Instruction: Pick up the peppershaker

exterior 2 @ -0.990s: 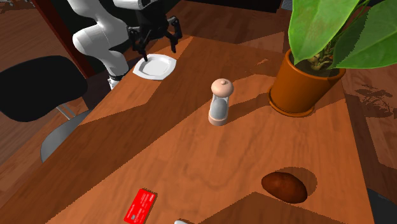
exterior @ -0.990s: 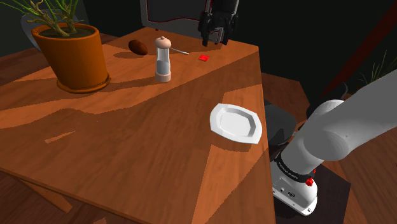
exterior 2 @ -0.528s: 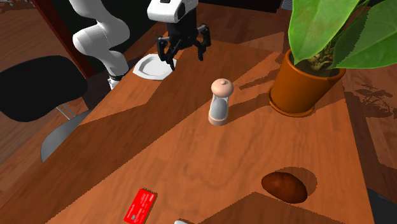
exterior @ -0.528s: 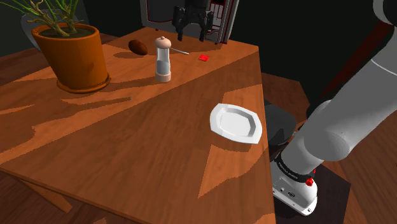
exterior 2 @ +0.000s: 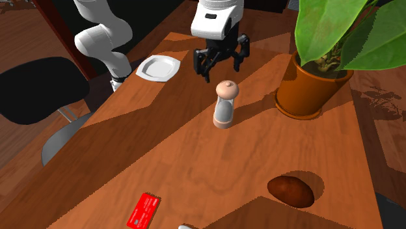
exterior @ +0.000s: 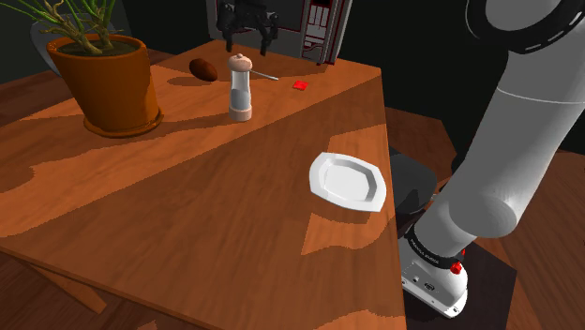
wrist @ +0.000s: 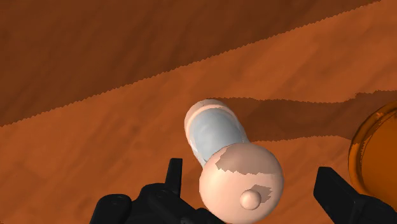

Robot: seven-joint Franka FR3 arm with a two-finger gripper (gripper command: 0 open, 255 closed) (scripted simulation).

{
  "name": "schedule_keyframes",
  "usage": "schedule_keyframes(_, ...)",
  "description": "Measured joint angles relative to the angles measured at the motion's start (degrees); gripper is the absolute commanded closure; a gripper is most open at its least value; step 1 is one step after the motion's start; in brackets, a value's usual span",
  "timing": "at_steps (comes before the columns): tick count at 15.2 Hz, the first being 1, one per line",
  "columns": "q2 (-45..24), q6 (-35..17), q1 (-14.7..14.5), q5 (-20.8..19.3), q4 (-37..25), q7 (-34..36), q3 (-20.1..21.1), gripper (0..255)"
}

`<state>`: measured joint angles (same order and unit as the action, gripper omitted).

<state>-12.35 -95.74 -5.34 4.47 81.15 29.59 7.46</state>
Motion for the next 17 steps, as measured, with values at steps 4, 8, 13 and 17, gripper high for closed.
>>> schedule_keyframes(4, -1.95, -1.84, -0.2, 0.04, -0.24, 0.33, 0.06, 0)
schedule_keyframes(8, -1.59, -4.95, -0.22, 0.14, 3.22, 0.14, 0.08, 0)
schedule_keyframes(13, -1.56, -5.49, -0.23, 0.15, 3.69, 0.13, 0.09, 255)
schedule_keyframes(17, -1.6, -5.47, -0.24, 0.15, 3.64, 0.14, 0.1, 255)
